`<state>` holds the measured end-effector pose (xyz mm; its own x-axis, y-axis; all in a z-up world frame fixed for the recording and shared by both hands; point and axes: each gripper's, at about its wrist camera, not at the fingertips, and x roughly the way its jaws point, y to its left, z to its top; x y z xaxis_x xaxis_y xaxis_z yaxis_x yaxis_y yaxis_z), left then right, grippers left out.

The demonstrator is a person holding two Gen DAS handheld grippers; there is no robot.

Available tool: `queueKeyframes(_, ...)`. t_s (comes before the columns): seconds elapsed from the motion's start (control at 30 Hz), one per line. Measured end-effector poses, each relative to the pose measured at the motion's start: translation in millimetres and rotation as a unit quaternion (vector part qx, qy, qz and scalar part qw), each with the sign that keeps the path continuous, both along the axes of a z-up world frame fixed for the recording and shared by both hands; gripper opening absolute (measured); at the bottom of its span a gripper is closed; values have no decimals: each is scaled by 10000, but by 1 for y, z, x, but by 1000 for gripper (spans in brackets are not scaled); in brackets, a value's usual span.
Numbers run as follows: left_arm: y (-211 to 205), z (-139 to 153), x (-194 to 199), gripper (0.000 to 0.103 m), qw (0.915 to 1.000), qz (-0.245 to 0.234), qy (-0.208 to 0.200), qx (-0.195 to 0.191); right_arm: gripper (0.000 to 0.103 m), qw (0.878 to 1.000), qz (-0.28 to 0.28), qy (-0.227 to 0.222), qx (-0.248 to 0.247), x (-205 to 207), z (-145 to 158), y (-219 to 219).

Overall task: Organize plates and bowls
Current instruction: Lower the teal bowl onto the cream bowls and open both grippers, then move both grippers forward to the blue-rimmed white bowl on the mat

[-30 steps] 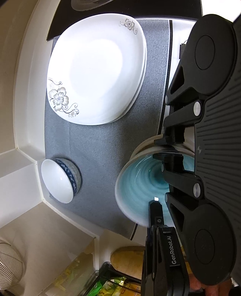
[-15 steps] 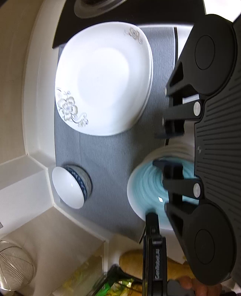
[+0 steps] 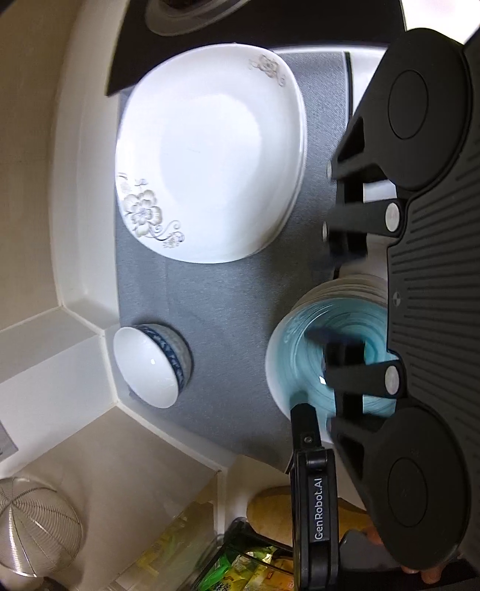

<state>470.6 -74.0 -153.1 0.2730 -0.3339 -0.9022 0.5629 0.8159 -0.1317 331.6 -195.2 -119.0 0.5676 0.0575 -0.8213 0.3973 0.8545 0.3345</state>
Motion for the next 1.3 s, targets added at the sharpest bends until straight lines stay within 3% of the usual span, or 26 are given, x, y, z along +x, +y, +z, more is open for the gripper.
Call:
queueKeyframes(0.67,22,38,-20,102,9977,75,-459,-494,63,9949,350,-510,-792,-5,52,27)
queueKeyframes(0.9,32,45,-25,103,9965,93,-570,-606,64,9940,394,-520,-880,-7,58,35)
queueKeyframes(1.3,18,38,-16,103,9973,421,-457,-396,68,9942,566,-530,-747,5,53,10)
